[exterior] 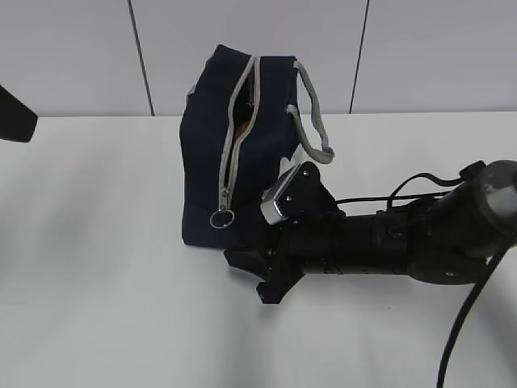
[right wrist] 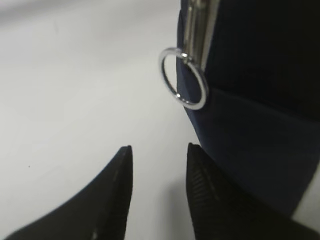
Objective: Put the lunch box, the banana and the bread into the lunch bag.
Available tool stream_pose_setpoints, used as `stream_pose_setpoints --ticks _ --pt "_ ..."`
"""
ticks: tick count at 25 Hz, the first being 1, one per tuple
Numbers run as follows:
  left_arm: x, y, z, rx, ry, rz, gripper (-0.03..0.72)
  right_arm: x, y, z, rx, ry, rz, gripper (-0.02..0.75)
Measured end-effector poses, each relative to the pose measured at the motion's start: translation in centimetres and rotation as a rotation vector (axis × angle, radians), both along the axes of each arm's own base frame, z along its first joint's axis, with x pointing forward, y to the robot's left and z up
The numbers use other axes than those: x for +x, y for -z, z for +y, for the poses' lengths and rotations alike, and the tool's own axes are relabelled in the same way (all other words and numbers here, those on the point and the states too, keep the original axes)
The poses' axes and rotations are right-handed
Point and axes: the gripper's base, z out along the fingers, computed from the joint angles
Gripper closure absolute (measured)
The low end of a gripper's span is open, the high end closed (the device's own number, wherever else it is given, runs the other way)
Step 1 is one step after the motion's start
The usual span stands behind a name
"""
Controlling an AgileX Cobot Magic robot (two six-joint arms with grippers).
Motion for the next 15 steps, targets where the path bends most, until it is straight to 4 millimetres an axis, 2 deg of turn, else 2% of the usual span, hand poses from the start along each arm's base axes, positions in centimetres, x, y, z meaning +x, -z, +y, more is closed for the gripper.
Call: stream_pose_setpoints --ticks 7,15 --pt "0.0 0.0 0.0 0.000 0.000 0.001 0.257 0.2 -1.3 0.2 0.091 0.019 -0.026 0.470" --pt "0.0 0.0 0.0 0.000 0.000 0.001 0.257 0.4 -1.5 0.2 0.121 0.044 -0.027 0.470"
